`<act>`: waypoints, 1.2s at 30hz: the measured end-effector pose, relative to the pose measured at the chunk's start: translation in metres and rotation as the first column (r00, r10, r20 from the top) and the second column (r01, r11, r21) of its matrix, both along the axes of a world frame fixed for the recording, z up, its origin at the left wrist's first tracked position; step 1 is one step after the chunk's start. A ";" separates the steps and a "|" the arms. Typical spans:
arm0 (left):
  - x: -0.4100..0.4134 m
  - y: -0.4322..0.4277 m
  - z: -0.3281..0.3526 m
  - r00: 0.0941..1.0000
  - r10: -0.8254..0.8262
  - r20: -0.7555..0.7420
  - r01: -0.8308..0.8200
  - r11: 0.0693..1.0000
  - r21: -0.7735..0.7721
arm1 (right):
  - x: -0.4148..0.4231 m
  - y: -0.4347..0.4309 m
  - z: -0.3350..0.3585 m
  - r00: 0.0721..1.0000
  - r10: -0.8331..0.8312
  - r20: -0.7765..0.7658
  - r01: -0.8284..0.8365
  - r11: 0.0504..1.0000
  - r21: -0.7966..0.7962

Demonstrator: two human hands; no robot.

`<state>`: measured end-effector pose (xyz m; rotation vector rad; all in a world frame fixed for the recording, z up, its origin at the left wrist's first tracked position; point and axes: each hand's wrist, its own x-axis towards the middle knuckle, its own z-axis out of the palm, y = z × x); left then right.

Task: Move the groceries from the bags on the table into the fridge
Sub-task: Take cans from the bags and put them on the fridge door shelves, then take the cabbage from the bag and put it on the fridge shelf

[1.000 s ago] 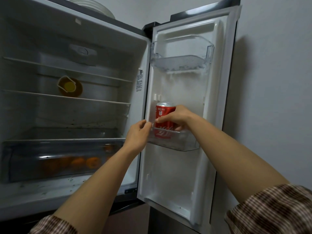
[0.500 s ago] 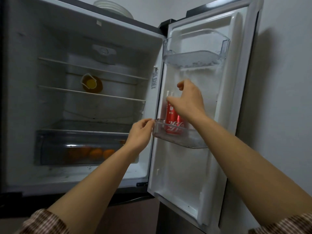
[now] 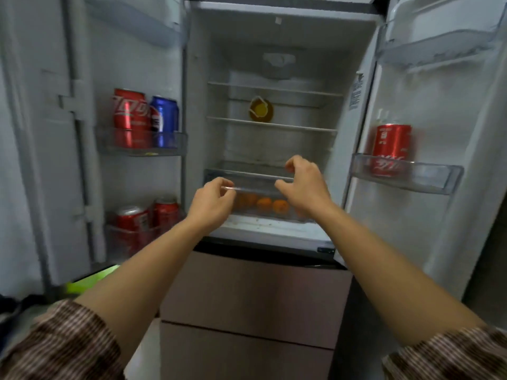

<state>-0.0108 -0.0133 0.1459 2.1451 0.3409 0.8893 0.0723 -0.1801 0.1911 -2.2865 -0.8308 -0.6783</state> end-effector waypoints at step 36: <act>-0.846 0.360 -0.170 0.259 0.898 -0.356 -0.898 0.360 0.254 | -0.755 0.537 -0.206 0.414 0.873 -0.259 -0.867 0.292 -0.404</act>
